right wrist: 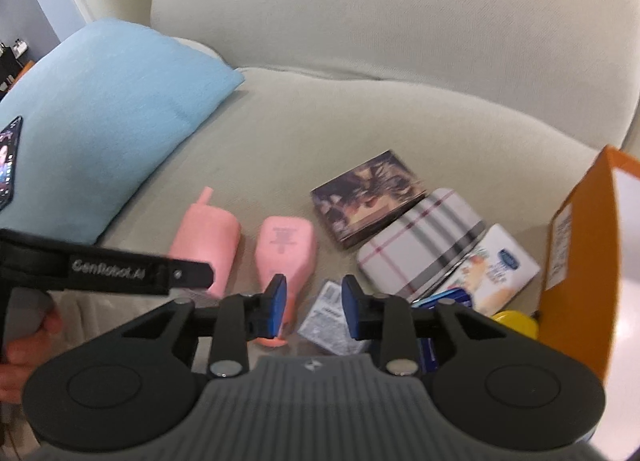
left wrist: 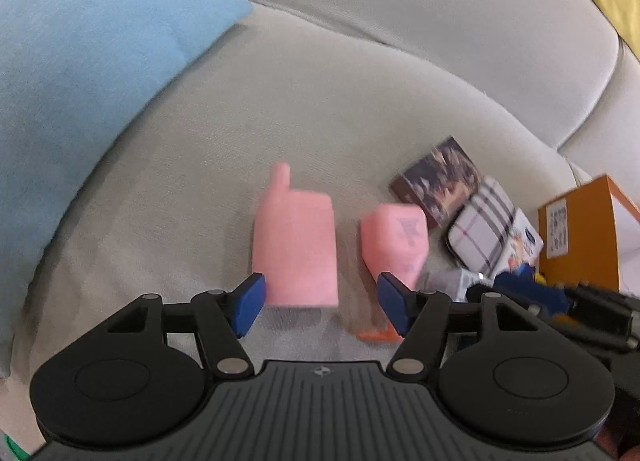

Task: Organize rigid objects
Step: 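Lift the cup with the left gripper while the right gripper carries the bottle into the orange box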

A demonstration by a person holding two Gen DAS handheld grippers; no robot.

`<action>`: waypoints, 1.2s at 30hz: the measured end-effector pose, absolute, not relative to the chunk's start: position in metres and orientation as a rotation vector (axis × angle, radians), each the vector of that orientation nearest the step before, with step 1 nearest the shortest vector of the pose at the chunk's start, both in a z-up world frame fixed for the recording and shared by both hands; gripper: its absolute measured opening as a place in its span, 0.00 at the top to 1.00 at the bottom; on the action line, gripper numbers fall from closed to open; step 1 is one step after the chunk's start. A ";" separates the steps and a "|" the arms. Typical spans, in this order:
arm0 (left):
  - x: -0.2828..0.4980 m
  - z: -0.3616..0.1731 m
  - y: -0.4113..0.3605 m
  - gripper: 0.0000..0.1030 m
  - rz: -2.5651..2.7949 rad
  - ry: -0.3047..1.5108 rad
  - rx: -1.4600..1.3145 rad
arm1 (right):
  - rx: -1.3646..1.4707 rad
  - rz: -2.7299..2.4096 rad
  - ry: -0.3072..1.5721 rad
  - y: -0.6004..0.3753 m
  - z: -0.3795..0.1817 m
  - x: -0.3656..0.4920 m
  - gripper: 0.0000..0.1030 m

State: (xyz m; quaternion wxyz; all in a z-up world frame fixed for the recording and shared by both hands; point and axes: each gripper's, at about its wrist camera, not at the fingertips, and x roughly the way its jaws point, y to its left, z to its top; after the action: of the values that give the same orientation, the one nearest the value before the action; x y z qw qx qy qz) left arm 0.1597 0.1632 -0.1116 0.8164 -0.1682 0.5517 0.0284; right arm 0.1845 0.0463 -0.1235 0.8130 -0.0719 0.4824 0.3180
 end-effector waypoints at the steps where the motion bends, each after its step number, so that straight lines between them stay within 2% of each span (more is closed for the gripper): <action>1: 0.162 -0.112 0.165 0.27 0.063 1.173 -0.349 | -0.147 0.687 1.038 0.047 -0.126 0.186 0.69; 5: 0.171 -0.116 0.171 0.27 0.086 1.190 -0.300 | -0.140 0.714 1.066 0.061 -0.133 0.192 0.65; 8: 0.176 -0.123 0.178 0.27 0.083 1.209 -0.314 | -0.149 0.734 1.074 0.074 -0.137 0.198 0.57; 13: 0.184 -0.137 0.186 0.26 0.044 1.235 -0.403 | -0.205 0.734 1.099 0.094 -0.157 0.208 0.57; 17: 0.190 -0.145 0.185 0.31 0.009 1.242 -0.442 | -0.198 0.727 1.126 0.102 -0.171 0.218 0.57; 24: 0.197 -0.153 0.176 0.33 -0.002 1.246 -0.444 | -0.208 0.718 1.130 0.106 -0.178 0.220 0.55; 36: 0.159 -0.100 0.165 0.34 -0.033 1.080 -0.461 | -0.143 0.732 1.053 0.077 -0.143 0.204 0.56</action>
State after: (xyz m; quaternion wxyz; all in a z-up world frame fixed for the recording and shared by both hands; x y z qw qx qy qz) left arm 0.1591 0.1649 -0.0999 0.8323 -0.2175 0.5097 -0.0157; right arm 0.2040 0.0771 -0.1429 0.7989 -0.0665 0.4908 0.3413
